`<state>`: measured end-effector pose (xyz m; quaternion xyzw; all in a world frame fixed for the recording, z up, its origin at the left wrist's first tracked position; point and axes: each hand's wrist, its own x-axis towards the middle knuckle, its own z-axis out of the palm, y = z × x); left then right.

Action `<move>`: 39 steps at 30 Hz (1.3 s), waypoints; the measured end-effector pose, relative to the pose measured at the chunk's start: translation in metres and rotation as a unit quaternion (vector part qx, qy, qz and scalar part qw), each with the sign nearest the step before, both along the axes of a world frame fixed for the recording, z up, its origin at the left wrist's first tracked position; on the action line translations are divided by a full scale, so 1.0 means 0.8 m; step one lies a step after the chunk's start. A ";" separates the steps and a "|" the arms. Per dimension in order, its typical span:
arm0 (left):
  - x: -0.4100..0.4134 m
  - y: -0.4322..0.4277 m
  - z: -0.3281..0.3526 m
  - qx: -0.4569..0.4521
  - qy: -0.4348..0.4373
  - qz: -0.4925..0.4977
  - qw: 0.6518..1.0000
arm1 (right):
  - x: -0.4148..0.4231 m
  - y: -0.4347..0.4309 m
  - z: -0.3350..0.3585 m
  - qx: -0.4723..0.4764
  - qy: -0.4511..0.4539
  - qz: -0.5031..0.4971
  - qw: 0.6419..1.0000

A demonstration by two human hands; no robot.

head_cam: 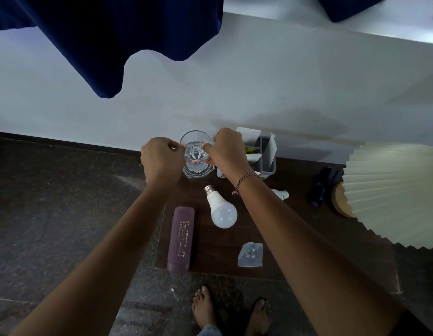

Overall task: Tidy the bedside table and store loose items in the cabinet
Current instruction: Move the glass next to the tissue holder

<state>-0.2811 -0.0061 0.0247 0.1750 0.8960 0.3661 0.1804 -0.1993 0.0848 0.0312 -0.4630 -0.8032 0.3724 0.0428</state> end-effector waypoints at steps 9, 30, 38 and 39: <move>0.073 -0.005 0.026 0.013 -0.056 -0.052 0.997 | 0.048 -0.012 0.005 0.001 0.037 -0.040 0.999; 0.210 -0.071 -0.027 -0.118 -0.154 -0.162 0.968 | 0.250 -0.092 -0.038 -0.123 -0.023 -0.178 0.976; 0.276 -0.108 -0.051 -0.176 -0.252 -0.170 0.936 | 0.295 -0.137 -0.062 -0.190 -0.071 -0.209 0.956; 0.283 -0.110 -0.054 -0.180 -0.255 -0.166 0.936 | 0.298 -0.140 -0.065 -0.193 -0.069 -0.212 0.956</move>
